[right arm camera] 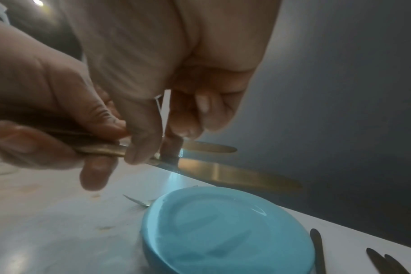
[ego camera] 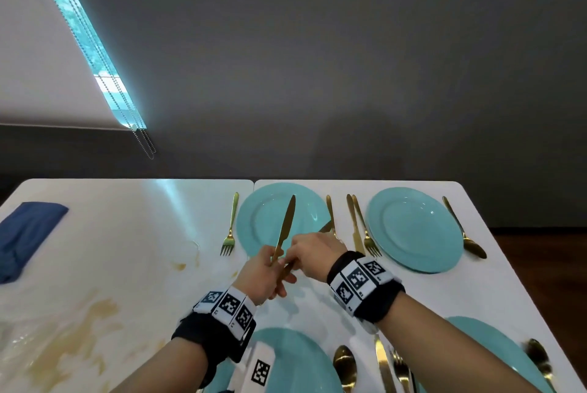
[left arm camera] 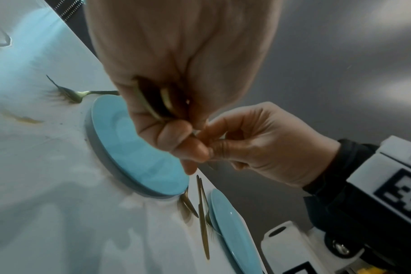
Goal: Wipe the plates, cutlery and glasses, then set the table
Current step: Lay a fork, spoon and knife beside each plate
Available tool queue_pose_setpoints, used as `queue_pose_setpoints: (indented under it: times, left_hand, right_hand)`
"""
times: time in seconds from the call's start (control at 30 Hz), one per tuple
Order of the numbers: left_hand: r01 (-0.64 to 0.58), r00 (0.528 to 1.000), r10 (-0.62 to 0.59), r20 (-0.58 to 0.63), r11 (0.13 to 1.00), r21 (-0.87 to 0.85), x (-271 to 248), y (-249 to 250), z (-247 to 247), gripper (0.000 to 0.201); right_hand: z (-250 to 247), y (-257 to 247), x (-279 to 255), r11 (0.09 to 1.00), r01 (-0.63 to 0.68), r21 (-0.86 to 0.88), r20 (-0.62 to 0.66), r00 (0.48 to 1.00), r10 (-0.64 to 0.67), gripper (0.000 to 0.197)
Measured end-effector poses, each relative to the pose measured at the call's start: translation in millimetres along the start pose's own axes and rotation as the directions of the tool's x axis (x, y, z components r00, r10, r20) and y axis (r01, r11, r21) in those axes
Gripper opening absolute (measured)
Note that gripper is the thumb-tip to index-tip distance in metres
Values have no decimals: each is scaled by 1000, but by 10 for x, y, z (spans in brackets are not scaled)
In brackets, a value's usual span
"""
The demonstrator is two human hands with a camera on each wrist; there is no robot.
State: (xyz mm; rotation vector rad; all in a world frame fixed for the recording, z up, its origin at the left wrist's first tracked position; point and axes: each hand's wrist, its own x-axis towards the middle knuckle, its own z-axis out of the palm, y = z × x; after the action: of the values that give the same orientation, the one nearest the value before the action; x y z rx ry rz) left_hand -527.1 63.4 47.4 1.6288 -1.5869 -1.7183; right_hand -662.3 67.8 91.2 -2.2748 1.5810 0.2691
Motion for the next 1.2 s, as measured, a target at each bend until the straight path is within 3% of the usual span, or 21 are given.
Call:
queue_pose_setpoints:
  times: [0.17,0.3,0.43,0.57,0.67,0.8,0.9,1.0,1.1,1.17,1.2]
  left_hand:
    - [-27,1000,28,12,999,-19,-234,-150,-295,9]
    - [-15,987,12,-159,1000,-20,-416,-325,-797,10]
    - [-45,948,31,-318,998,-38,-621,-532,-1387,13]
    - [-45,926,10,-376,995,-85,-778,-659,-1785,12]
    - [-36,919,4,-395,997,-73,-783,-717,-1963,12]
    - [-16,913,-22,-407,996,-90,-695,-783,-2091,11]
    - [-18,913,-27,-407,994,-106,-605,-820,-2132,11]
    - [-7,912,-43,-408,993,-121,-481,-843,-2181,11]
    - [-11,910,-44,-412,991,-131,-340,-838,-2246,12]
    - [-22,905,-40,-423,990,-139,-247,-821,-2283,15]
    - [-28,902,-39,-429,988,-149,-206,-814,-2297,16]
  right_hand:
    - [-51,-411,-100,995,-101,-4,15,995,101,22]
    - [-42,-845,-92,973,-232,-17,-7,973,232,25]
    - [60,-1214,24,914,-398,72,-42,915,402,26]
    - [180,-1475,260,778,-527,344,-20,824,567,18]
    - [261,-1584,507,609,-592,527,53,738,672,21]
    - [356,-1613,883,492,-659,569,130,662,738,28]
    - [415,-1564,1176,397,-647,651,182,641,745,36]
    - [409,-1534,1443,422,-679,600,193,635,748,27]
    - [392,-1464,1707,464,-652,600,197,682,704,34]
    - [363,-1400,1829,461,-678,573,193,658,728,15]
    - [368,-1341,1900,436,-678,593,177,637,750,20]
